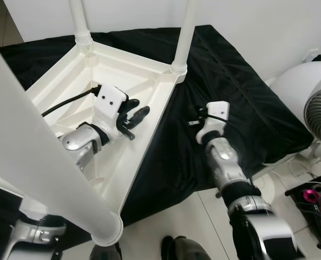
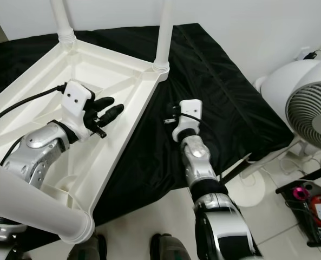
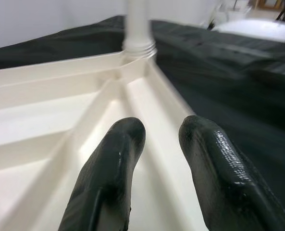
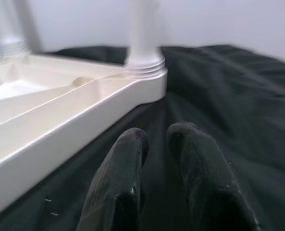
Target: Building children table
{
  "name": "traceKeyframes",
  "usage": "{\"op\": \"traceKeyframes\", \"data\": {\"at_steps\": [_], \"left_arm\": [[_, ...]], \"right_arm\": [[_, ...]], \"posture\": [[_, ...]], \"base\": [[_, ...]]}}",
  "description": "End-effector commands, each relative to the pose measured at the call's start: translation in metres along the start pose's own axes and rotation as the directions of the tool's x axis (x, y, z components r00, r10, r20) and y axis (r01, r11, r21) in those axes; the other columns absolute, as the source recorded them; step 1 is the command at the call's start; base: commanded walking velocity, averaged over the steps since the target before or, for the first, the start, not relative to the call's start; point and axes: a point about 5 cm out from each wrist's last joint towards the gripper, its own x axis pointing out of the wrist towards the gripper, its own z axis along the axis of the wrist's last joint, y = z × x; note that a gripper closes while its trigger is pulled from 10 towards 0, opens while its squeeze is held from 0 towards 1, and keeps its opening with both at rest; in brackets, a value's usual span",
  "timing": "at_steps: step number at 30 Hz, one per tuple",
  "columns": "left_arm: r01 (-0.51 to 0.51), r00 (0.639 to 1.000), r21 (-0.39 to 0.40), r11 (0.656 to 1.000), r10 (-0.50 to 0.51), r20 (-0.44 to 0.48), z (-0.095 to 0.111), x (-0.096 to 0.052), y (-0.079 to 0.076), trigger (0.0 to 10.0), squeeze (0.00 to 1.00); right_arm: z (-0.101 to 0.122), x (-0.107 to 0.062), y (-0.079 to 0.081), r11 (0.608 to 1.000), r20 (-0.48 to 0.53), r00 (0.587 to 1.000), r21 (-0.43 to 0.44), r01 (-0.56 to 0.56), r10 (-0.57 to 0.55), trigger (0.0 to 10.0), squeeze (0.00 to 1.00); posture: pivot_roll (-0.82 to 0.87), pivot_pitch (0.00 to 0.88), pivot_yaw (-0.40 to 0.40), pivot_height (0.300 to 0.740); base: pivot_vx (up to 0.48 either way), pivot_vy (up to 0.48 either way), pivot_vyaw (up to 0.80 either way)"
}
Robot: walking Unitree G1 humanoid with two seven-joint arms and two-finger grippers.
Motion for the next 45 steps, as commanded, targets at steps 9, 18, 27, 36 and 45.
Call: {"op": "traceKeyframes", "data": {"at_steps": [9, 18, 27, 36, 45], "left_arm": [[0.159, 0.986, -0.034, 0.987, -0.158, 0.048, -0.001, -0.037, 0.024, 10.0, 1.00], [0.284, 0.959, 0.043, 0.958, -0.283, -0.023, -0.003, -0.080, 0.044, 10.0, 0.00], [0.478, 0.848, -0.059, 0.877, -0.478, -0.229, -0.026, -0.114, 0.035, 10.0, 0.00], [0.631, 0.699, -0.192, 0.751, -0.659, -0.279, -0.047, -0.131, 0.003, 10.0, 0.00], [0.718, 0.591, -0.256, 0.647, -0.762, -0.265, -0.054, -0.146, -0.022, 10.0, 0.00]], "right_arm": [[0.021, -0.021, -0.034, 0.999, 0.046, 0.999, -0.033, -0.014, 0.016, 10.0, 1.00], [0.027, -0.028, -0.043, 0.996, 0.005, 0.998, -0.062, -0.059, 0.059, 10.0, 0.00], [0.025, -0.031, -0.038, 0.993, -0.016, 0.995, -0.071, -0.099, 0.098, 10.0, 0.00], [0.022, -0.034, -0.040, 0.992, -0.032, 0.995, -0.074, -0.098, 0.096, 10.0, 0.00], [0.023, -0.036, -0.043, 0.990, -0.051, 0.993, -0.095, -0.109, 0.104, 10.0, 0.00]], "posture": [[-0.05, 0.063, -0.035, 0.740], [-0.02, 0.034, -0.038, 0.740], [0.01, 0.015, -0.018, 0.740], [0.01, 0.004, -0.010, 0.740], [0.01, 0.010, -0.020, 0.740]], "base": [[0.000, 0.000, 0.00], [0.000, 0.000, 0.00], [0.000, 0.000, 0.00], [0.000, 0.000, 0.00], [0.000, 0.000, 0.00]]}}
